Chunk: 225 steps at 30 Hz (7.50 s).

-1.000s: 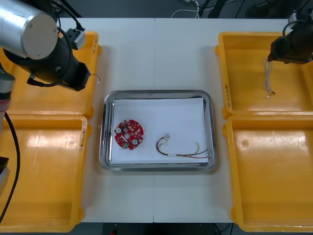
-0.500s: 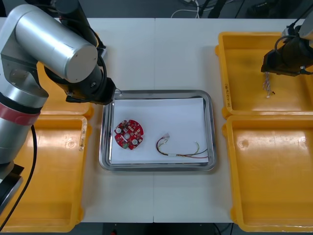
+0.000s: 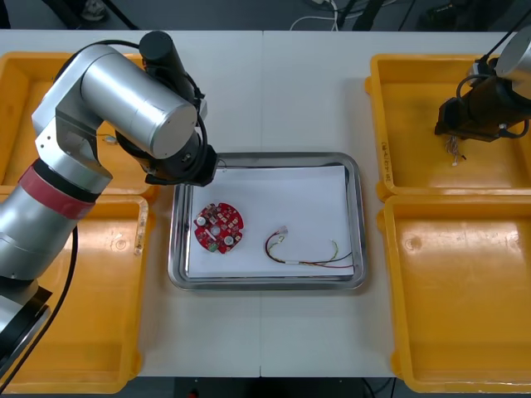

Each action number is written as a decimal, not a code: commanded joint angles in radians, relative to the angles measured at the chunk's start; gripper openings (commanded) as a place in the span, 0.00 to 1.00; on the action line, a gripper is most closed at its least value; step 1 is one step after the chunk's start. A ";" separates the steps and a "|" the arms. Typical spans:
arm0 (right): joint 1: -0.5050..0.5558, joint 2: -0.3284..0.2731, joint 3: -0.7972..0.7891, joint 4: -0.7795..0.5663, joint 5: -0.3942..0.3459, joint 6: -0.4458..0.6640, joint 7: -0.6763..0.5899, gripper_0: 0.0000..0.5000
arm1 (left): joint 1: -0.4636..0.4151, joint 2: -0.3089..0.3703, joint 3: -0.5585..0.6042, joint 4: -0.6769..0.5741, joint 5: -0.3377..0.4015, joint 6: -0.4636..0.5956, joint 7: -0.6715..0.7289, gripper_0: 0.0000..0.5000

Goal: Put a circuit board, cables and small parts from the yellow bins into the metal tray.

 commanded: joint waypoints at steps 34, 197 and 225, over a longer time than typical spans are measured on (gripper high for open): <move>-0.023 0.004 0.015 0.002 -0.028 -0.038 0.026 0.00 | -0.049 -0.026 -0.089 0.048 -0.010 -0.107 0.105 1.00; 0.302 0.148 0.978 -1.176 -0.335 0.474 0.636 0.03 | -0.165 0.132 0.201 0.704 0.161 -0.518 -0.596 0.00; 0.291 0.147 0.895 -1.195 -0.341 0.539 0.635 1.00 | -0.144 0.159 0.414 0.500 0.012 -0.162 -0.609 0.00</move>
